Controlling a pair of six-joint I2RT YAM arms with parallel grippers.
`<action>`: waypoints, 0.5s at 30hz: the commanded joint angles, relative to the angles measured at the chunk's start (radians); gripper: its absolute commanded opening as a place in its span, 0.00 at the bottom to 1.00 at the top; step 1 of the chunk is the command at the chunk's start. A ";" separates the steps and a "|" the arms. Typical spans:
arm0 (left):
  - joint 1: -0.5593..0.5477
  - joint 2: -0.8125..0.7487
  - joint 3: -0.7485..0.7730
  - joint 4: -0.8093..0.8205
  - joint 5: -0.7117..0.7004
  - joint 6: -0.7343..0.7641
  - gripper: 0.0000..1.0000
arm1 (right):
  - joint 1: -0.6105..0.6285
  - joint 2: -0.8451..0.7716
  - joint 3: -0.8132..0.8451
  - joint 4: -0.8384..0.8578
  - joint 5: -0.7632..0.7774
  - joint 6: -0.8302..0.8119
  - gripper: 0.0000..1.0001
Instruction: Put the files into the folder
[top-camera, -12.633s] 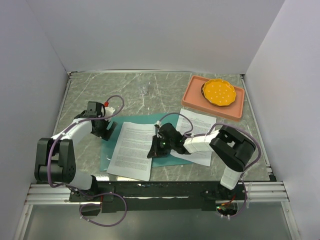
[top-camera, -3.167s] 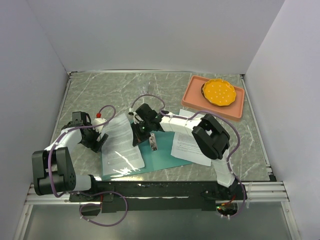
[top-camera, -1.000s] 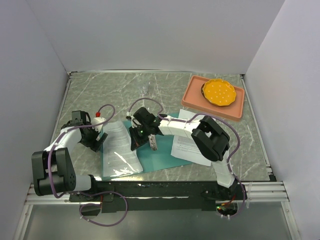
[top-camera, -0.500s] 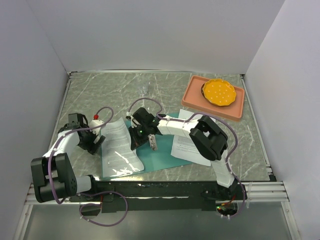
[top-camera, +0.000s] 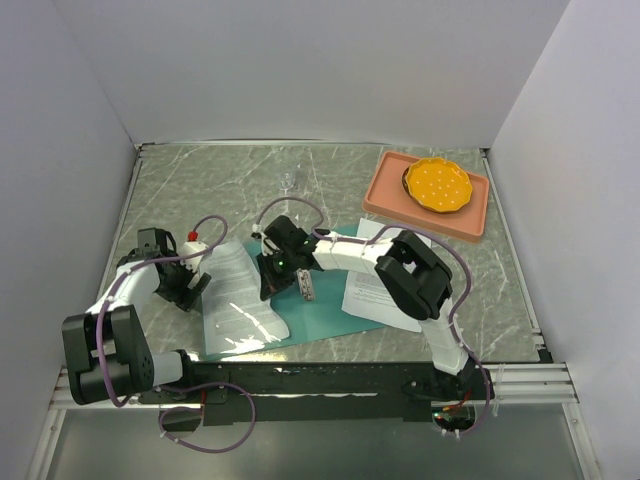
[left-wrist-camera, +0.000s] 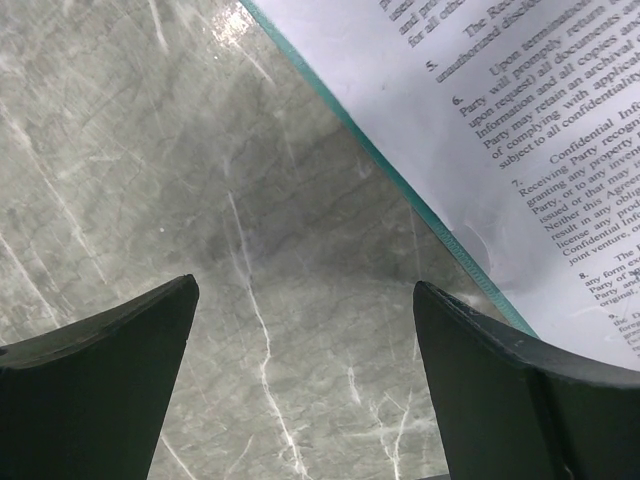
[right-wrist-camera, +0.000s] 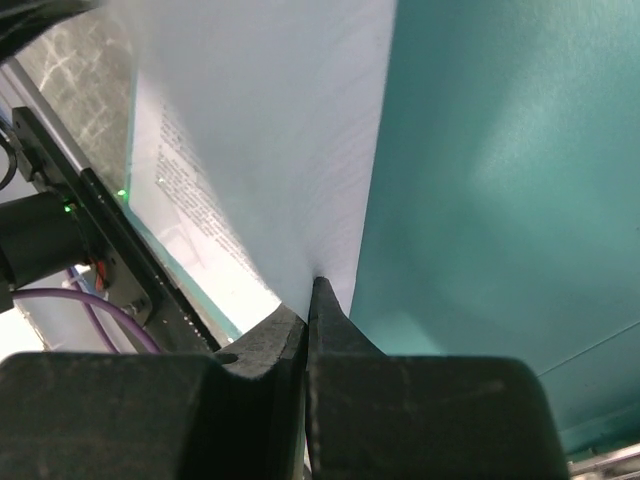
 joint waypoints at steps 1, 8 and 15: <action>0.003 0.012 0.035 0.013 0.027 0.001 0.96 | 0.005 -0.035 -0.029 0.027 0.007 0.022 0.00; 0.003 0.007 0.050 0.005 0.028 -0.004 0.96 | 0.009 -0.048 -0.026 -0.009 0.044 0.005 0.12; 0.003 -0.003 0.078 -0.004 0.027 -0.012 0.96 | 0.009 -0.065 -0.021 -0.041 0.080 0.000 0.50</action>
